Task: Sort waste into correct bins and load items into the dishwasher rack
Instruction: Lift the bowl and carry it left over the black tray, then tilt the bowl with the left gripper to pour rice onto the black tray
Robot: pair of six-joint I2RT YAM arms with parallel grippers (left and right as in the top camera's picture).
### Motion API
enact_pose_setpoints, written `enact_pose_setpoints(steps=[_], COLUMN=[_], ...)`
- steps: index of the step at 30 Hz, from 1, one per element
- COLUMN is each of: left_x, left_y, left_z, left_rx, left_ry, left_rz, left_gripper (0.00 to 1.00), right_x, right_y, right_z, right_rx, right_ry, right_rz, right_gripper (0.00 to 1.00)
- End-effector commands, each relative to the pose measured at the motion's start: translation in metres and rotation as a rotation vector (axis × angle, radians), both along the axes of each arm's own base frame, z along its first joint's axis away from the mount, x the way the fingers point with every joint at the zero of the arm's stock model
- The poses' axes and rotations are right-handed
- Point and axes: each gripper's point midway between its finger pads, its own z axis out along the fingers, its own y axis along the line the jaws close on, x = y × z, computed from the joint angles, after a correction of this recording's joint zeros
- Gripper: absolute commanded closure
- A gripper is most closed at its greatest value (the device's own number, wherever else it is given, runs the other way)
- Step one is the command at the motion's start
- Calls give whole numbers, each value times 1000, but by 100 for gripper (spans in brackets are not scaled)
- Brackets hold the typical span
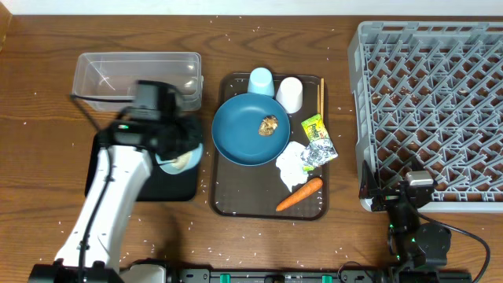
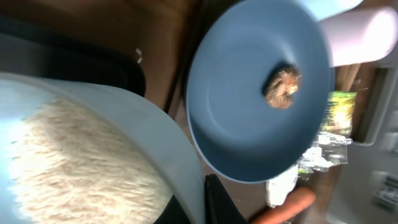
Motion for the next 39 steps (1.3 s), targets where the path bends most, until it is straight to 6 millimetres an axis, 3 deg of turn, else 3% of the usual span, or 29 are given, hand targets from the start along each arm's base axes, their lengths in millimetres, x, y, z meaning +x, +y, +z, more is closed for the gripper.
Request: enact_pose_setpoints(steps=[1, 10, 14, 20, 29, 39], left_x=[-2, 5, 6, 3, -4, -2], left_y=[-8, 5, 11, 42, 61, 59], left_z=[7, -6, -1, -6, 20, 43], left_rx=[-218, -478, -597, -669, -854, -987], left_ry=[-20, 35, 30, 76, 26, -22], left_rz=[-103, -83, -65, 63, 132, 134], left_gripper=[94, 94, 94, 94, 94, 94], right_x=[0, 0, 0, 0, 0, 0], right_y=[-3, -3, -3, -3, -3, -3], right_z=[0, 0, 0, 0, 0, 0], right_rx=[2, 2, 2, 2, 2, 2], right_ry=[0, 0, 0, 0, 0, 0], right_rz=[-15, -15, -15, -15, -15, -15], right_gripper=[1, 1, 1, 1, 1, 1])
